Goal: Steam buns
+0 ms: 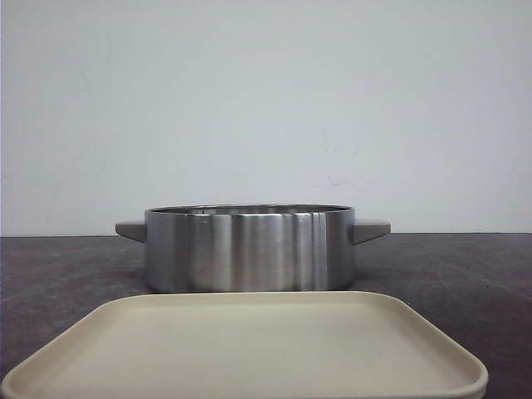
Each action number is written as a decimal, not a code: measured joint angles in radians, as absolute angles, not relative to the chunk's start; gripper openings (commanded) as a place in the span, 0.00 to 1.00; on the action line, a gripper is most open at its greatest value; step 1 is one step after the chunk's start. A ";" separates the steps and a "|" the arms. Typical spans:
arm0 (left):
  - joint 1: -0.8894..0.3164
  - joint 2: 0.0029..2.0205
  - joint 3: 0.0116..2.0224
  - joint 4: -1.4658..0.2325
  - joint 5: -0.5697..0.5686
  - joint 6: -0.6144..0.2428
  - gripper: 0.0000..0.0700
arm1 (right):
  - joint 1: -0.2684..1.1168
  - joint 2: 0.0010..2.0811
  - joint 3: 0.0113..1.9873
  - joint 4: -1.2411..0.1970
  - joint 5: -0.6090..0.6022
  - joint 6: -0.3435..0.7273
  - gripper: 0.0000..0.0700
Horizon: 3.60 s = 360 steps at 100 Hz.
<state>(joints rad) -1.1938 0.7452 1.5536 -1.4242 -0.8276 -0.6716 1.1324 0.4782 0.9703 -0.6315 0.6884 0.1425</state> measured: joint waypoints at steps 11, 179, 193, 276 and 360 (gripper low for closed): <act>-1.196 0.677 1.409 -1.424 -0.852 -0.715 0.00 | 1.132 0.478 0.970 -0.632 0.669 0.110 0.01; -1.215 0.682 1.198 -1.424 -0.857 -0.801 0.00 | 0.963 0.415 0.801 -0.698 0.646 0.091 0.01; -1.215 0.682 1.198 -1.424 -0.857 -0.801 0.00 | 0.932 0.379 0.743 -0.840 0.648 0.092 0.01; -1.215 0.682 1.198 -1.424 -0.857 -0.801 0.00 | 0.649 0.252 0.735 -0.885 0.480 0.075 0.01; -1.215 0.682 1.198 -1.424 -0.858 -0.801 0.00 | 0.060 0.003 0.016 0.006 0.107 0.088 0.01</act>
